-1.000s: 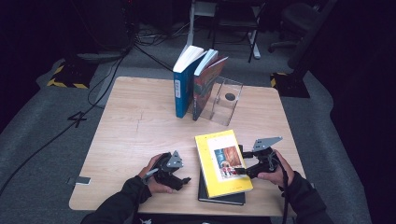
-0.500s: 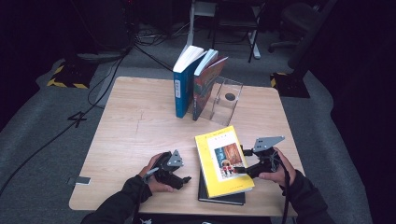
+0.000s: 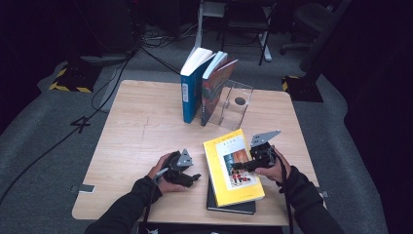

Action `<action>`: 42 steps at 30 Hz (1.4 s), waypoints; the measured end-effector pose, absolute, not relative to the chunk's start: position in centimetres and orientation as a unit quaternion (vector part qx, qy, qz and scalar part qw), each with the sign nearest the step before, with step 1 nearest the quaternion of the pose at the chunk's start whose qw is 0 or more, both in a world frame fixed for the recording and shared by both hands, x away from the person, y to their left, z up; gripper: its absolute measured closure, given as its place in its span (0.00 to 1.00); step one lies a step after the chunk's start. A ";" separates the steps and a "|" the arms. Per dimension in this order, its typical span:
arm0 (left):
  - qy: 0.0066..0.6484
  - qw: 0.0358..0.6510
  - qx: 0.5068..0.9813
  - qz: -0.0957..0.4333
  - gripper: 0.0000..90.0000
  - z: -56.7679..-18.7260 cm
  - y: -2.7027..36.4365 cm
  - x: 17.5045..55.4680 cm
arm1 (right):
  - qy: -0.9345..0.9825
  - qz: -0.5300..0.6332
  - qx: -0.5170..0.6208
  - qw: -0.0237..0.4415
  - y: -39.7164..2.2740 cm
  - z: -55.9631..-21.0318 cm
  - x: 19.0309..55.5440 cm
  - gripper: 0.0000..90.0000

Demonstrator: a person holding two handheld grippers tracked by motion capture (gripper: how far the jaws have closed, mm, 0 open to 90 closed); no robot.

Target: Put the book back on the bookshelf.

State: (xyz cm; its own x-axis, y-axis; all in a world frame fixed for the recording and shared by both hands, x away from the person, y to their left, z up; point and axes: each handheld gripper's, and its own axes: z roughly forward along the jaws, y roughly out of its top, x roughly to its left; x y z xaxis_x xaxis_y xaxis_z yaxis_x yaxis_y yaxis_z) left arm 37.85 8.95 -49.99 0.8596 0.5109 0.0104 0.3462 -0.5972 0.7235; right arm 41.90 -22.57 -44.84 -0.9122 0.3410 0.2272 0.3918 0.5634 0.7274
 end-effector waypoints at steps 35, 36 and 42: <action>0.193 0.504 0.832 0.133 0.95 -44.4 7.5 42.2 | -0.828 -0.531 -0.165 -0.063 -23.7 -41.7 38.9 0.91; 0.190 0.507 0.830 0.133 0.97 -44.1 7.4 42.2 | -0.829 -0.533 -0.158 -0.065 -23.9 -41.4 38.7 0.90; 0.175 0.514 0.828 0.140 1.00 -42.8 6.5 42.1 | -0.835 -0.525 -0.148 -0.073 -24.2 -40.8 38.3 0.79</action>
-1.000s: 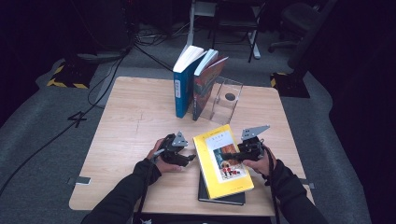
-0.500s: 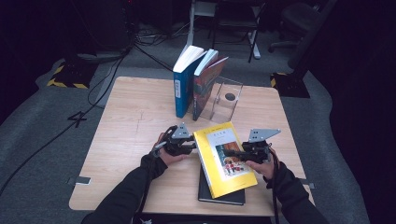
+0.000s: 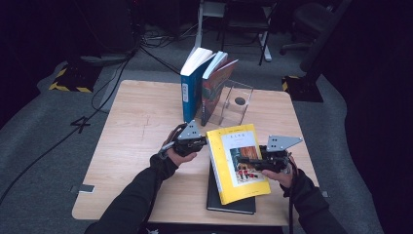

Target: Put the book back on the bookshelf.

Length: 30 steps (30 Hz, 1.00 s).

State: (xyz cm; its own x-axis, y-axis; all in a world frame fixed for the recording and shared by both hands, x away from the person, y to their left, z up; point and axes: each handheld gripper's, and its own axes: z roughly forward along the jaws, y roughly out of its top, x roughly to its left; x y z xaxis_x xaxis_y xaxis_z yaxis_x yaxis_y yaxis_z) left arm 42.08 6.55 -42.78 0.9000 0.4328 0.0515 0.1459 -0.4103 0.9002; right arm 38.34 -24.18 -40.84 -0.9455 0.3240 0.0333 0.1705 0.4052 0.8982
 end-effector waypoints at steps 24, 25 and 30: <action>0.117 0.541 0.813 0.184 0.98 -35.1 5.5 39.6 | 0.801 0.557 0.099 0.194 -24.1 -38.4 35.3 0.96; 0.117 0.542 0.811 0.184 0.96 -35.0 5.4 39.3 | 0.799 0.560 0.097 0.194 -24.2 -38.4 35.0 0.96; 0.120 0.541 0.811 0.190 0.84 -34.9 4.9 38.0 | 0.797 0.563 0.082 0.202 -24.8 -38.7 33.5 0.96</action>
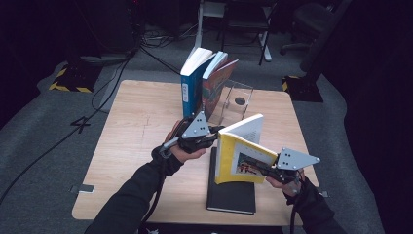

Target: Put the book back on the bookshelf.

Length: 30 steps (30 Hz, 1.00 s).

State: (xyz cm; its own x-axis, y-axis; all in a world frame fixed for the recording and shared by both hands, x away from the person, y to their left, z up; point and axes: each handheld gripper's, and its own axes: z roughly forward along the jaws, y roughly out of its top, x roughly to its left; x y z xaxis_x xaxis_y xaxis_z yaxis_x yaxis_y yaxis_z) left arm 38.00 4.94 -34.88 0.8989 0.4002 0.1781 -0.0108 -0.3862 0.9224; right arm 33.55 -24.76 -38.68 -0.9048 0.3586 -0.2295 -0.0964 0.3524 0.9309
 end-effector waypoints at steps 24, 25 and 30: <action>0.136 0.485 0.856 0.118 0.56 -42.5 6.7 34.2 | 0.792 0.567 0.083 0.210 -25.5 -39.3 31.3 0.96; 0.134 0.480 0.859 0.117 0.55 -42.7 6.5 34.0 | 0.792 0.567 0.082 0.211 -25.5 -39.3 31.3 0.96; 0.123 0.471 0.867 0.108 0.51 -43.6 5.9 33.3 | 0.792 0.567 0.081 0.212 -25.6 -39.4 31.2 0.96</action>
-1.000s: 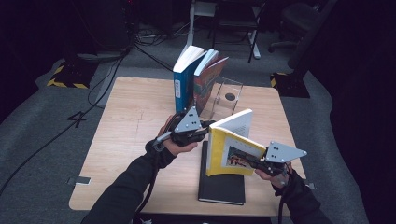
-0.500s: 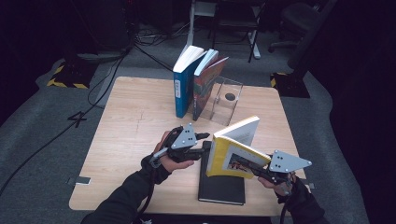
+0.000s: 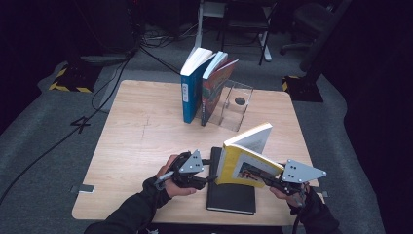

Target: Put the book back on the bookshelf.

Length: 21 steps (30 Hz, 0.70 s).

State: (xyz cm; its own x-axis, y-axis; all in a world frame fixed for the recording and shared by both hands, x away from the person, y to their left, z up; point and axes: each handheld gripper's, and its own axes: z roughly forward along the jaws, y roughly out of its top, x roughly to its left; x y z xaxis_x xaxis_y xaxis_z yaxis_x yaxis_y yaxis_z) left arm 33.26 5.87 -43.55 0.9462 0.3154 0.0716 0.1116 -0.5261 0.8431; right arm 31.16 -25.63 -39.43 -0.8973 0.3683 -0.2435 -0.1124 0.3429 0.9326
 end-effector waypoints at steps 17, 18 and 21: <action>0.131 0.519 0.839 0.093 0.60 -44.7 1.7 33.7 | 0.799 0.551 0.086 0.223 -26.6 -40.1 30.7 0.90; 0.132 0.522 0.837 0.095 0.62 -44.5 1.6 33.7 | 0.800 0.549 0.088 0.226 -26.8 -40.1 30.6 0.89; 0.123 0.528 0.835 0.098 0.67 -44.2 1.3 33.6 | 0.796 0.549 0.101 0.233 -27.6 -40.0 30.5 0.84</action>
